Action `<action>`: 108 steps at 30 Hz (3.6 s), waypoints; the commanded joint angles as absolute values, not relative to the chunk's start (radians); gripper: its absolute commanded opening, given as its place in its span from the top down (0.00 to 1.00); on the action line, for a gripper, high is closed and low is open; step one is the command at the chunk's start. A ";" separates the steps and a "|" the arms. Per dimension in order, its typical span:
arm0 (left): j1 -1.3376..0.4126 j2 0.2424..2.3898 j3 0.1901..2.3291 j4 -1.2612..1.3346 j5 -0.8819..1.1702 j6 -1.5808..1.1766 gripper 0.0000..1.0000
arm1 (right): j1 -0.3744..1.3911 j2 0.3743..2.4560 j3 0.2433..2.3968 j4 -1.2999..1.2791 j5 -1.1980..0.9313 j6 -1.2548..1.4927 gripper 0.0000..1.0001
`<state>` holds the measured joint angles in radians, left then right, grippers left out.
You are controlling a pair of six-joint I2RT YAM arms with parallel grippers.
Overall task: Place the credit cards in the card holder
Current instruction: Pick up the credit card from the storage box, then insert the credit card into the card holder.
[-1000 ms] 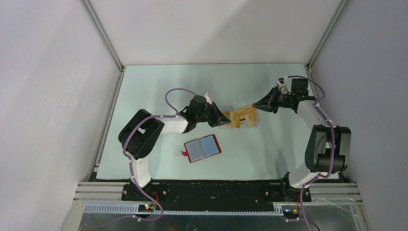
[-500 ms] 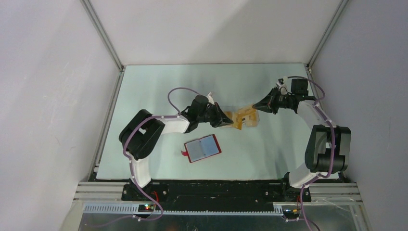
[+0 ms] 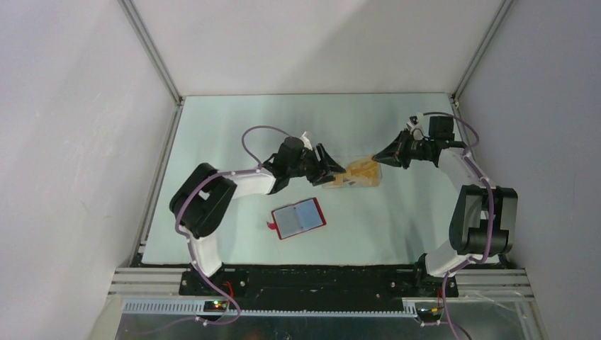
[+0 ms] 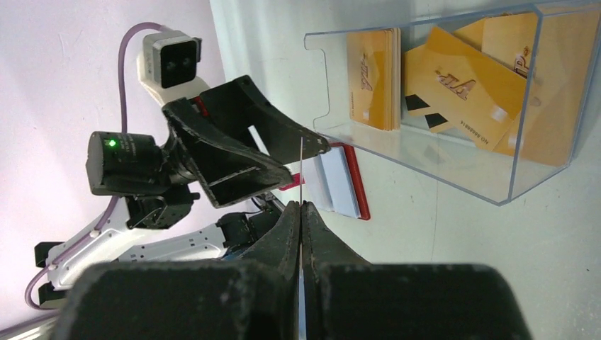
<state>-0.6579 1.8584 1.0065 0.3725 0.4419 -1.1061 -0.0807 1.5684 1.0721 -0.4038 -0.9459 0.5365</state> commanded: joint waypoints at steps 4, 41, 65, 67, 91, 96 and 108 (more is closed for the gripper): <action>-0.629 1.633 0.925 0.342 0.386 -1.039 0.35 | -0.062 1.499 1.112 -0.417 -0.934 0.485 1.00; -0.599 1.225 0.710 0.224 0.903 -0.775 0.87 | 0.468 1.617 1.336 -0.691 -1.217 0.127 1.00; -0.601 0.821 0.470 0.503 0.295 -1.137 1.00 | 0.504 1.467 0.984 0.630 -1.006 1.214 0.28; -0.601 0.814 0.461 0.521 0.289 -1.147 1.00 | 0.521 1.502 0.984 0.744 -1.009 1.294 0.35; -0.600 0.848 0.431 0.607 0.299 -1.183 0.87 | 0.588 1.582 0.990 0.820 -1.071 1.341 0.91; -0.599 0.864 0.405 0.605 0.330 -1.176 0.27 | 0.545 1.540 0.989 0.562 -1.067 1.146 1.00; -0.581 0.840 0.378 -0.133 0.068 -1.010 0.23 | 0.424 1.600 1.100 -0.419 -0.904 0.437 1.00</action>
